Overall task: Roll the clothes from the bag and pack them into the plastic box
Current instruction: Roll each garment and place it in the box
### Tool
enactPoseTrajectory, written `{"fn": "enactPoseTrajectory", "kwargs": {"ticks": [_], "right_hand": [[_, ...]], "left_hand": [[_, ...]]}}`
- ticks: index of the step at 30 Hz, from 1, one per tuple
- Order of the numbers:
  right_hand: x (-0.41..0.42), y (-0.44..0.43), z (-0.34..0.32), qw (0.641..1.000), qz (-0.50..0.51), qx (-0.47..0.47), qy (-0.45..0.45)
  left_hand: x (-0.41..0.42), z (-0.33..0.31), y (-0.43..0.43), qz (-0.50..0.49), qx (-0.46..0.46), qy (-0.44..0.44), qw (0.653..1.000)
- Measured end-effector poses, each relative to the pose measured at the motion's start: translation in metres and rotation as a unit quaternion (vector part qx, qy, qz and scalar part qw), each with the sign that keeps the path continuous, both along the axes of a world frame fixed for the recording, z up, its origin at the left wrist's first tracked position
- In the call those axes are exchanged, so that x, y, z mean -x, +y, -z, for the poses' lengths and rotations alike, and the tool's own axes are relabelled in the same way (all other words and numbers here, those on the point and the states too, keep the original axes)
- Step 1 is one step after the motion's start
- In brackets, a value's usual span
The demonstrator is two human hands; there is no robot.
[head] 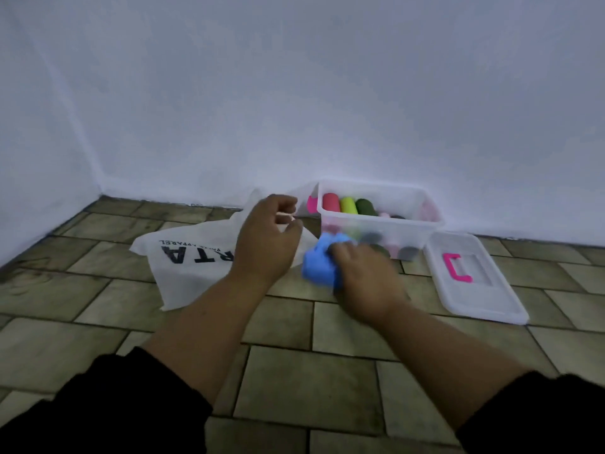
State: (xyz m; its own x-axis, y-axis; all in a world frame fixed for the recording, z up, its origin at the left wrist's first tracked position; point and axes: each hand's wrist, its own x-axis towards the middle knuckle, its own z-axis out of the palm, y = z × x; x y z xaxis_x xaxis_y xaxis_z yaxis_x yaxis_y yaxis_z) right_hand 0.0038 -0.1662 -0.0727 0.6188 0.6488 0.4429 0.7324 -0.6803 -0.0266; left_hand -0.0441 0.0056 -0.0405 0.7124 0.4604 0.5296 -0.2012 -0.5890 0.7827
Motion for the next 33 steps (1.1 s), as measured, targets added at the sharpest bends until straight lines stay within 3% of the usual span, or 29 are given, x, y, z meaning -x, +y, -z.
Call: {"fn": "enactPoseTrajectory", "kwargs": {"ticks": [2, 4, 6, 8, 13, 16, 21, 23, 26, 30, 33], "right_hand": [[0.022, 0.003, 0.031, 0.996, -0.023, 0.079, 0.036], [0.034, 0.004, 0.054, 0.990, -0.012, 0.120, 0.078], [0.040, 0.000, 0.063, 0.986, -0.002, 0.118, 0.121], [0.041, -0.009, 0.063, 0.980, -0.022, 0.067, 0.189], [0.034, -0.037, 0.042, 0.915, 0.017, -0.136, 0.379], [0.020, -0.037, 0.027, 0.862, 0.051, -0.207, 0.460], [0.002, -0.017, 0.020, 0.756, 0.062, -0.248, 0.603], [-0.004, -0.009, 0.024, 0.737, 0.087, -0.222, 0.633], [-0.011, -0.003, 0.028, 0.746, 0.094, -0.181, 0.633], [-0.018, 0.000, 0.026, 0.775, 0.090, -0.109, 0.616], [-0.021, -0.001, 0.030, 0.809, 0.103, -0.050, 0.576]], "left_hand": [[0.002, -0.002, -0.002, 0.072, -0.051, 0.087, 0.992], [0.005, 0.015, -0.008, 0.156, -0.092, 0.245, 0.952], [0.010, 0.038, -0.012, 0.200, -0.115, 0.357, 0.905], [0.017, 0.056, -0.015, 0.210, -0.152, 0.405, 0.877], [0.023, 0.079, -0.027, 0.211, -0.270, 0.418, 0.841], [0.019, 0.078, -0.033, 0.204, -0.360, 0.423, 0.807], [0.014, 0.079, -0.048, 0.213, -0.382, 0.396, 0.807], [0.013, 0.081, -0.049, 0.214, -0.388, 0.400, 0.803], [0.010, 0.080, -0.049, 0.218, -0.412, 0.425, 0.776], [0.006, 0.078, -0.055, 0.256, -0.344, 0.469, 0.772], [0.007, 0.079, -0.060, 0.273, -0.346, 0.497, 0.748]]}}
